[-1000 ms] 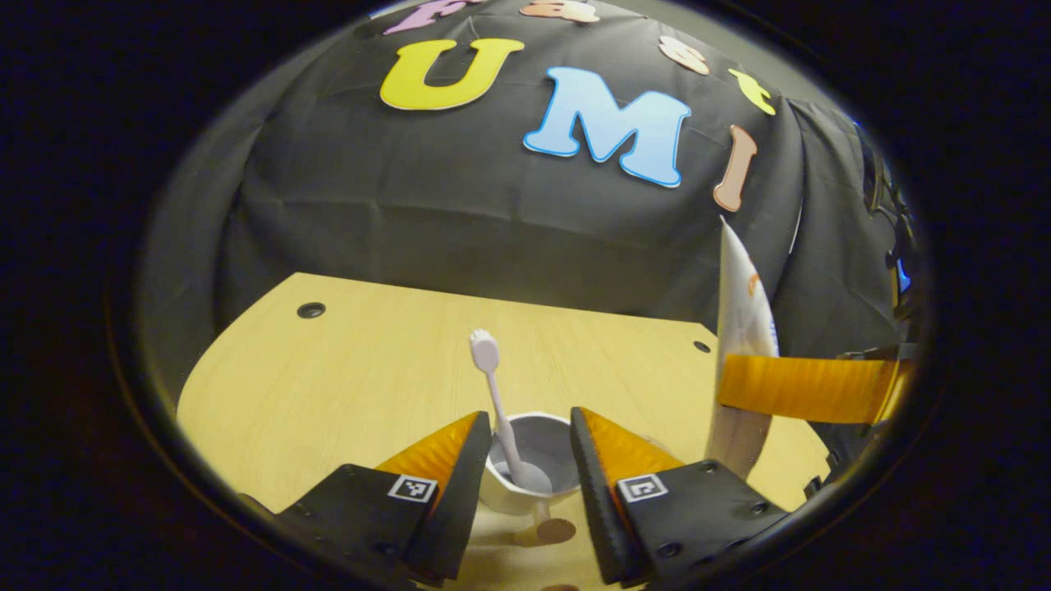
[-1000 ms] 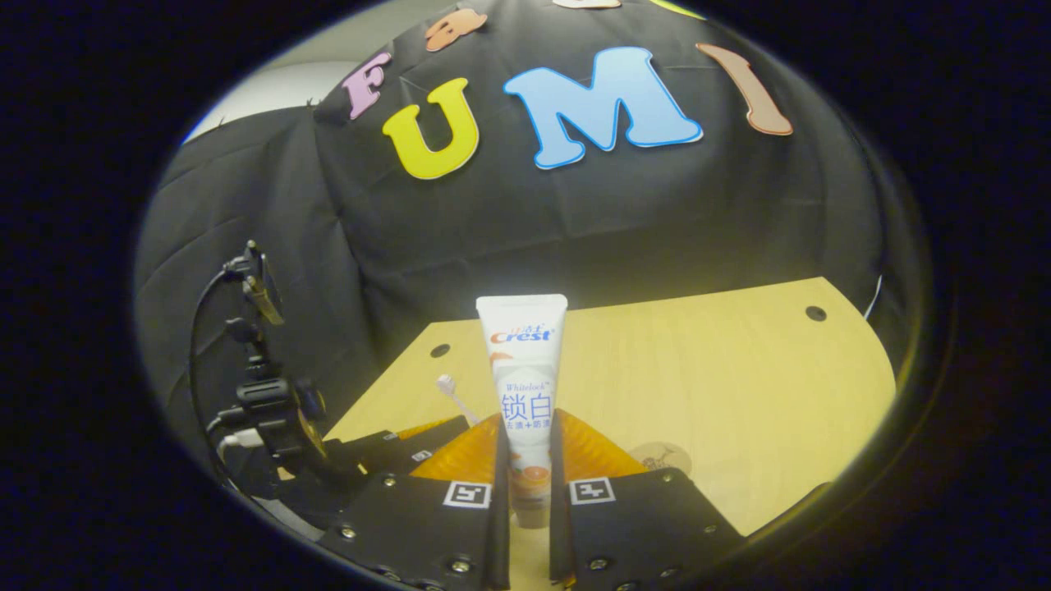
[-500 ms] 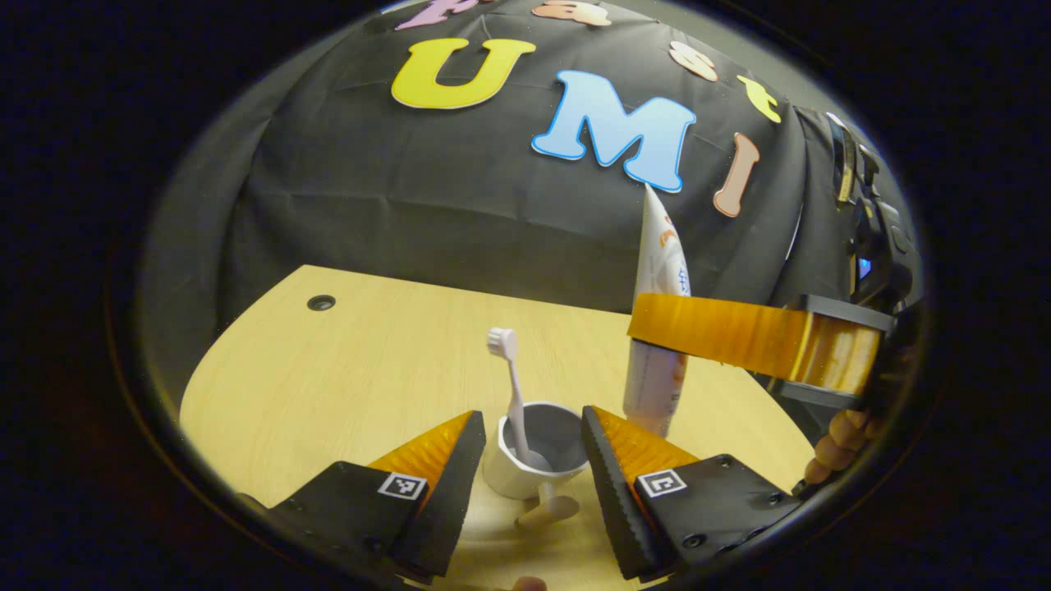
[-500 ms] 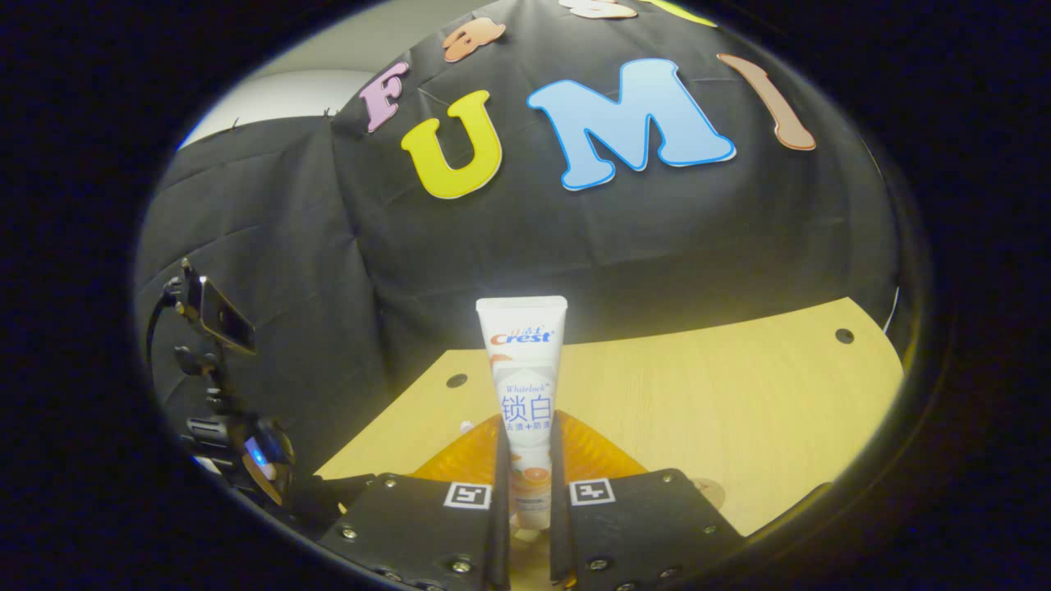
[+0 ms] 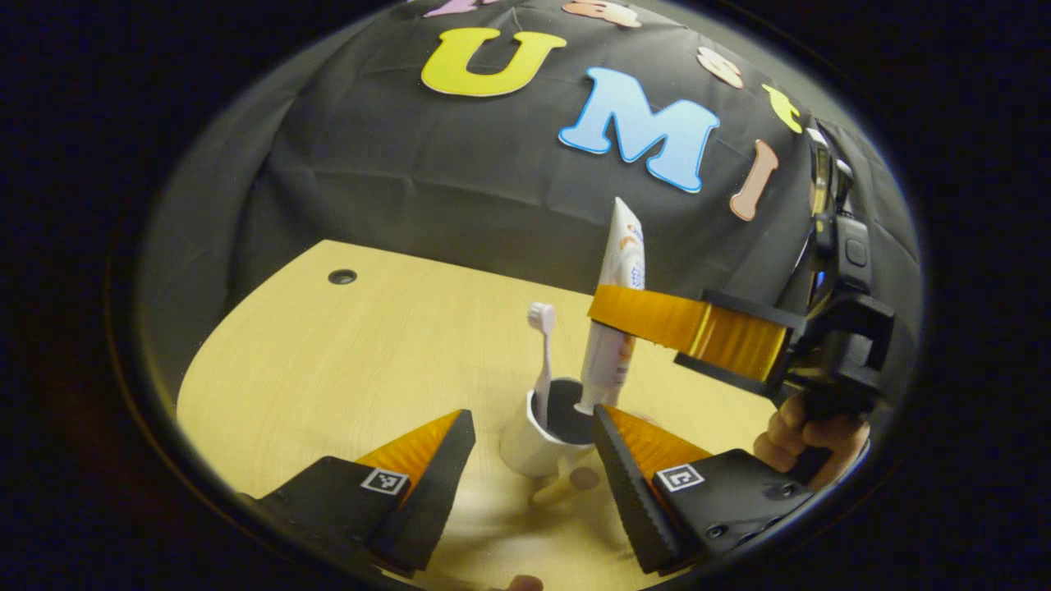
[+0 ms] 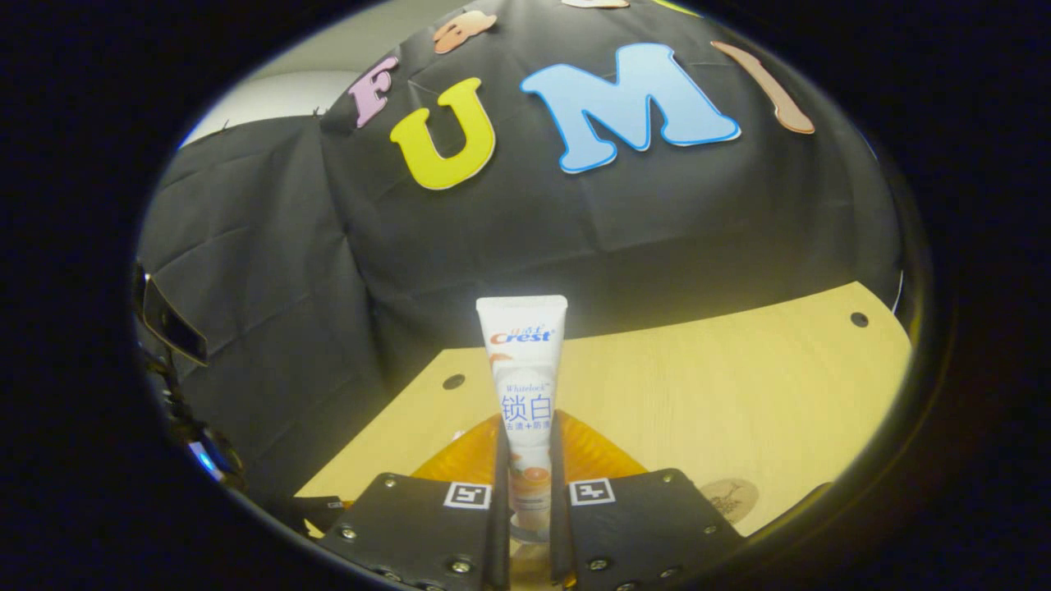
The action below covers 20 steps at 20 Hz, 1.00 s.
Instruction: Put the toothbrush and toothpaste on the desktop into the cup, then pick up the cup and place it on the coaster on the desktop.
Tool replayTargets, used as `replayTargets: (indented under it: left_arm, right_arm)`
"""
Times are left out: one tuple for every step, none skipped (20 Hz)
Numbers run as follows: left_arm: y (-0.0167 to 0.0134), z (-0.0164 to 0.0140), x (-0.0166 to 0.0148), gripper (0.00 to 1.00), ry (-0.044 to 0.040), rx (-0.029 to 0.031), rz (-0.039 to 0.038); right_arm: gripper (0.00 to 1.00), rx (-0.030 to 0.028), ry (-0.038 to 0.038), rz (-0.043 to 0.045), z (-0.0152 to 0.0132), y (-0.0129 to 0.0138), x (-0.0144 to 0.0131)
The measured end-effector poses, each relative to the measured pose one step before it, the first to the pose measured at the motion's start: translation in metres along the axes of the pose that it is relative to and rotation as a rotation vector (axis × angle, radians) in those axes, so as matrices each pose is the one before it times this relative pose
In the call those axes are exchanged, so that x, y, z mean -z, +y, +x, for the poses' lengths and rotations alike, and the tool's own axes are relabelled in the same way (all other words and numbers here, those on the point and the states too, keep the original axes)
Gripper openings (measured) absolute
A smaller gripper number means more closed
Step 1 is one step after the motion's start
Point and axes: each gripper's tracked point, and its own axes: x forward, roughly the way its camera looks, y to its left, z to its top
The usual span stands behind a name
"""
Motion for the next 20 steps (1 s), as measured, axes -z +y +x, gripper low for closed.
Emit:
replayTargets:
  left_arm:
    - [0.00121, -0.00194, 0.00241, 0.99, 0.00742, -0.00328, -0.00644]
    - [0.00312, -0.00210, 0.00338, 0.94, 0.00338, -0.00611, -0.00202]
    - [0.00218, -0.00146, 0.00095, 0.94, 0.00265, -0.00193, -0.00023]
    - [0.00121, -0.00279, 0.00189, 0.94, 0.00286, -0.00022, 0.00155]
    - [0.00097, -0.00227, 0.00117, 0.94, 0.00306, -0.00096, 0.00309]
    - [-0.00003, -0.00233, 0.00042, 0.94, -0.00154, -0.00072, 0.00291]
    - [0.00023, -0.00167, -0.00016, 0.94, -0.00042, 0.00029, 0.00201]
    - [-0.00101, -0.00100, 0.00048, 0.94, 0.00094, 0.00011, 0.00175]
    - [0.00040, -0.00154, 0.00058, 0.94, -0.00036, -0.00144, 0.00104]
    - [0.00027, -0.00214, 0.00137, 0.94, -0.00001, 0.00065, 0.00024]
    - [0.00021, -0.00009, 0.00006, 0.94, 0.00160, 0.00069, 0.00028]
    - [-0.00036, 0.00034, 0.00154, 0.94, 0.00326, 0.00096, -0.00057]
    - [-0.00031, 0.00013, 0.00061, 0.94, 0.00388, 0.00169, -0.00058]
    - [-0.00069, 0.00034, 0.00149, 0.94, 0.00315, 0.00509, -0.00137]
    - [-0.00122, 0.00123, 0.00079, 0.94, 0.00229, 0.00216, -0.00166]
    - [-0.00002, 0.00092, 0.00034, 0.94, 0.00176, 0.00164, 0.00056]
    - [-0.00092, -0.00006, 0.00071, 0.94, 0.00213, 0.00161, 0.00152]
    - [-0.00172, -0.00101, 0.00011, 0.94, 0.00111, 0.00174, 0.00211]
    - [-0.00194, -0.00026, 0.00004, 0.94, 0.00169, 0.00360, 0.00290]
    - [-0.00104, -0.00023, -0.00010, 0.94, 0.00161, 0.00257, 0.00304]
  right_arm:
    - [0.20, 0.00851, 0.00681, -0.01670, 0.00398, -0.00025, 0.00321]
    - [0.20, 0.00786, 0.00115, -0.01767, 0.00559, 0.00094, 0.00410]
    - [0.20, 0.00582, 0.00081, -0.01214, 0.00311, -0.00012, 0.00266]
    - [0.20, 0.00183, 0.00225, -0.00878, -0.00260, 0.00124, 0.00557]
    - [0.19, -0.00342, 0.00217, -0.00241, 0.00024, 0.00137, 0.00243]
    - [0.21, 0.00047, 0.00814, 0.00335, 0.00088, 0.00091, 0.00278]
    - [0.22, -0.00039, 0.00759, 0.00543, 0.00177, -0.00020, 0.00202]
    - [0.19, 0.00114, 0.00559, 0.00551, -0.00028, 0.00086, 0.00205]
    - [0.24, -0.00294, 0.00381, 0.00383, -0.00119, 0.00151, 0.00064]
    - [0.25, 0.00325, 0.00784, 0.00050, -0.00051, -0.00055, 0.00336]
    - [0.25, 0.00198, 0.00709, 0.00107, -0.00316, -0.00061, 0.00065]
    - [0.27, -0.00305, 0.01050, 0.00429, -0.00185, 0.00003, 0.00285]
    - [0.30, -0.00407, 0.00345, 0.00548, -0.00162, 0.00035, -0.00065]
    - [0.34, 0.00316, 0.01178, 0.00247, -0.00090, -0.00034, 0.00314]
    - [0.31, -0.00432, 0.00339, 0.00392, -0.00338, -0.00097, 0.00191]
    - [0.38, -0.00338, -0.00391, 0.00973, 0.00159, 0.00032, -0.00025]
    - [0.46, 0.01046, 0.00810, 0.00484, -0.00382, -0.00223, 0.00121]
    - [0.55, -0.00318, -0.00127, 0.00556, -0.00084, 0.00096, -0.00131]
    - [0.57, -0.00043, -0.00249, 0.00820, -0.00175, 0.00026, -0.00015]
    - [0.59, -0.01798, -0.00467, 0.01141, -0.00176, 0.00454, -0.00342]
